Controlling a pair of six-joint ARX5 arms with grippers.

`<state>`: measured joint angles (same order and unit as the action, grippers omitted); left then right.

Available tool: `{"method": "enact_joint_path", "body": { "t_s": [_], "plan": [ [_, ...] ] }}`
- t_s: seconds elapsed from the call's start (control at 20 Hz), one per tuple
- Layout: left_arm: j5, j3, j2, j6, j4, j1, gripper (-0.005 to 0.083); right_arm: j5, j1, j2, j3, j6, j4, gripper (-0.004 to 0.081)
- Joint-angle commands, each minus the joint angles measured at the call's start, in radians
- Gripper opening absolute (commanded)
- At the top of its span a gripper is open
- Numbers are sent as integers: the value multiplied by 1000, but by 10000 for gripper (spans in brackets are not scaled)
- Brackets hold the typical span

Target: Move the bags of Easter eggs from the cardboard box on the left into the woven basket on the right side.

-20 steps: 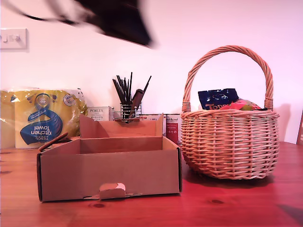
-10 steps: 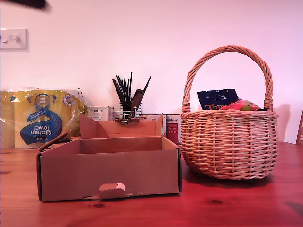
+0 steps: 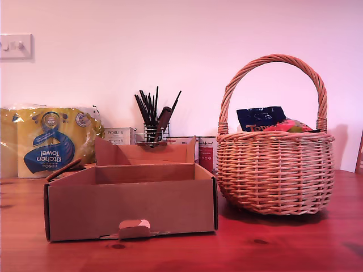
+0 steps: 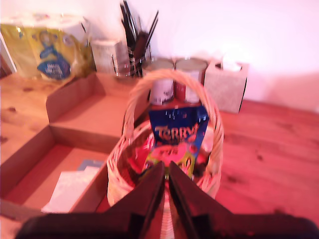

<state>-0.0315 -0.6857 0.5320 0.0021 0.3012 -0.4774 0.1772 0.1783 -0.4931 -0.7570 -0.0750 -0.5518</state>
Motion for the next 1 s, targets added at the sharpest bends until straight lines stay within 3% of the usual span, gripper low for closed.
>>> {"method": "enact_joint_path", "body": {
  "t_s": [0.0,0.45,0.95],
  "plan": [
    [-3,16,11,-2,11,0,-21,3,4,-1,4,7,-12,-13],
    [-3,16,65,-2,103,0,-21,3,4,-8,4,7,-78,-13],
    [-3,16,159,-2,103,0,-21,3,4,-8,4,7,-104,-13]
  ]
}}
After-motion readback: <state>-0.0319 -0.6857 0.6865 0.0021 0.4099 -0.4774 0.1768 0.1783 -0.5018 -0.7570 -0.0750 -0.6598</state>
